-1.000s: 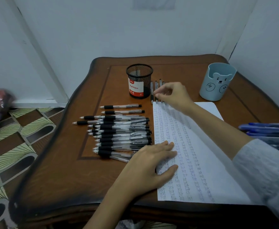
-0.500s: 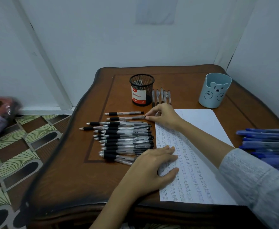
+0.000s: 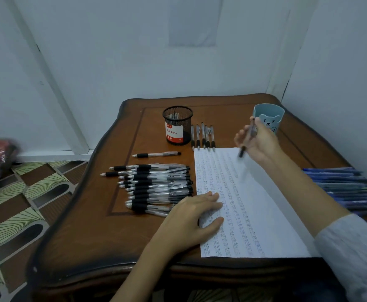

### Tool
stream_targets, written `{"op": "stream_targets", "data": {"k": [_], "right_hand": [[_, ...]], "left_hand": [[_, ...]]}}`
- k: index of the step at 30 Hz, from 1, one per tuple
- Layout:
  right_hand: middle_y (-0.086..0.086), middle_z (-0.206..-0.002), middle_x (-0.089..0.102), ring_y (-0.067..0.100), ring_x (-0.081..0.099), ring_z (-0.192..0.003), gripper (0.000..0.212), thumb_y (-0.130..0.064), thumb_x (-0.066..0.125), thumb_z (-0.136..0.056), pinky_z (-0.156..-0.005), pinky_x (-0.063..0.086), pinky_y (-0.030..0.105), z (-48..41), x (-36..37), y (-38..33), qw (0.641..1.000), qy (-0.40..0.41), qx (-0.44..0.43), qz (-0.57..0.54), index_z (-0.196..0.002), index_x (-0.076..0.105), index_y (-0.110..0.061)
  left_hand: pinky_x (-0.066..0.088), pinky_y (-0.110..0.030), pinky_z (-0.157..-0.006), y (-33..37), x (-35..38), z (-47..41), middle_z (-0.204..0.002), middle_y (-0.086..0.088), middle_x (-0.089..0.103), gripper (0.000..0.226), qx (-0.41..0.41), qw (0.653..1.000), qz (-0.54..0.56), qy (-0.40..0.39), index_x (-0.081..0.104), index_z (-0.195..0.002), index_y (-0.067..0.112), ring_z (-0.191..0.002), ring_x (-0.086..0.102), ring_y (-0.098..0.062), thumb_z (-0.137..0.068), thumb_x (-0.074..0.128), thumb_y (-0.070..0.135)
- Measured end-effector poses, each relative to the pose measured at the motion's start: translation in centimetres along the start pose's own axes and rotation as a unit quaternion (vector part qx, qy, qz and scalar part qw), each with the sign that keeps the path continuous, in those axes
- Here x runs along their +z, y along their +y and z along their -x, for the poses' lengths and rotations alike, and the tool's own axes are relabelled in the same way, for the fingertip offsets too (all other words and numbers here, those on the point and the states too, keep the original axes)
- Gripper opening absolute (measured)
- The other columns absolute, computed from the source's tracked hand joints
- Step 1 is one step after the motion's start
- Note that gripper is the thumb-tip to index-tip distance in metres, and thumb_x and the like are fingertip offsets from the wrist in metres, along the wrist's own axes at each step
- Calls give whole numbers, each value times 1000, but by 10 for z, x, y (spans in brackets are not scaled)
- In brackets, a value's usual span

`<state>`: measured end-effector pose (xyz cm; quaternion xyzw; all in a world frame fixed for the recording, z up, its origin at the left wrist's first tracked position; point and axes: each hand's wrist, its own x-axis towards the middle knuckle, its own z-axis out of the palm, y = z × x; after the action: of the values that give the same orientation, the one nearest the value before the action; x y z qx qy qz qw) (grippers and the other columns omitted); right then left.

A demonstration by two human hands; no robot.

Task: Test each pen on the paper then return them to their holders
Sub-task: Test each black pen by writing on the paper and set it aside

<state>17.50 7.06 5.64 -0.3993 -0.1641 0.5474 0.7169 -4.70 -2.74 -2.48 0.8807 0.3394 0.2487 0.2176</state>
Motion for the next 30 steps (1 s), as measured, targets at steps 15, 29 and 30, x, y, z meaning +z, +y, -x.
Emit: {"op": "stream_targets", "data": {"k": [15, 29, 30], "right_hand": [[-6, -42, 33, 5, 22, -27, 31, -24, 36, -97, -29, 20, 13, 22, -55, -15, 988, -60, 96, -102, -99, 62, -6], [3, -54, 55, 6, 43, -41, 31, -24, 54, -96, -39, 38, 13, 25, -64, 11, 992, -33, 111, 43, -80, 68, -1], [1, -55, 53, 5, 42, -41, 22, -22, 63, -91, -39, 37, 13, 25, -65, 12, 991, -36, 98, 78, -79, 66, -4]], "left_hand": [[32, -22, -111, 1, -1, 1, -141, 16, 47, 52, -6, 1000, 1, -10, 59, -130, 26, -131, 32, 13, -87, 46, 54], [28, -16, -111, 0, 0, 3, -141, 19, 45, 53, -12, 1000, -1, -13, 59, -129, 29, -131, 31, 15, -86, 45, 57], [28, -15, -110, 0, 0, 3, -141, 19, 45, 53, -12, 1000, 0, -13, 59, -129, 29, -131, 31, 15, -86, 45, 57]]}}
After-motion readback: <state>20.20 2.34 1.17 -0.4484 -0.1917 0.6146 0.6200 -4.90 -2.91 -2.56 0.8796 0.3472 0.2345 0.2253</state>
